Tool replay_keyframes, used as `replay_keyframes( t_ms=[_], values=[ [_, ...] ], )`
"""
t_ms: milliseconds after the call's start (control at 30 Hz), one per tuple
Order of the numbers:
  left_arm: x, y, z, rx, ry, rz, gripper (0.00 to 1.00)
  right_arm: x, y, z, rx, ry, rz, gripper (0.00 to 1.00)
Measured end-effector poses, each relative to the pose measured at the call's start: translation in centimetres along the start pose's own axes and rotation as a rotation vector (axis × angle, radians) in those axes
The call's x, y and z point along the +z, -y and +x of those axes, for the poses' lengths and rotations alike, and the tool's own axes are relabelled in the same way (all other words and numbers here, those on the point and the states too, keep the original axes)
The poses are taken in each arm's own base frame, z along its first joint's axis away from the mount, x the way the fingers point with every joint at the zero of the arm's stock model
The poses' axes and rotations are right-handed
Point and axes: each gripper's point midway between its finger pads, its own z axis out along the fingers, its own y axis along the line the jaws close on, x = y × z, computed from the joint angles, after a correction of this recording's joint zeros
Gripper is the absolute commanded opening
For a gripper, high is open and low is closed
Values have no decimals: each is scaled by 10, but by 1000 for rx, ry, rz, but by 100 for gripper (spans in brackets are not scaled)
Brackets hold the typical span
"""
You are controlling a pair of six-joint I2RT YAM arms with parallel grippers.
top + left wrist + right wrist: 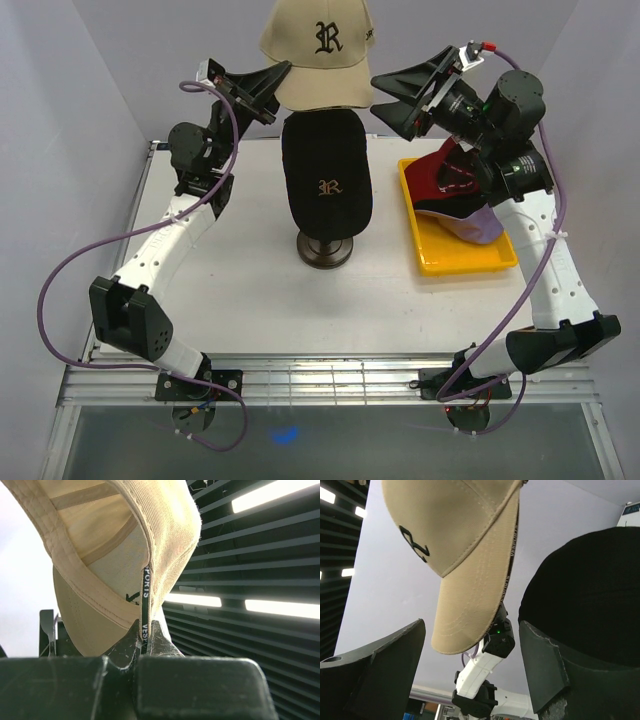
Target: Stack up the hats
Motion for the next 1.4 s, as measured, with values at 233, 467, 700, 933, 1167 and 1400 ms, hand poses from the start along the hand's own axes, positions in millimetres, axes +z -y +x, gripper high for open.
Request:
replay_keyframes(
  t_ms=[233, 467, 700, 933, 1167, 1400],
  values=[
    [-5, -12, 2, -9, -15, -19, 0, 11, 6, 9, 31, -11, -1, 80],
    [-10, -19, 4, -14, -18, -24, 0, 16, 3, 10, 37, -7, -27, 72],
    [-22, -15, 9, -8, -22, -7, 0, 19, 18, 12, 56, -10, -3, 25],
    [-32, -29, 9, -18, -29, -43, 0, 11, 18, 15, 56, 4, -8, 13],
    [-44, -37, 17, -32, -57, -84, 0, -3, 25, 28, 37, -3, 7, 10],
    [-56, -34, 30, -5, -94, -98, 0, -14, 31, 45, 18, -19, 12, 8]
  ],
)
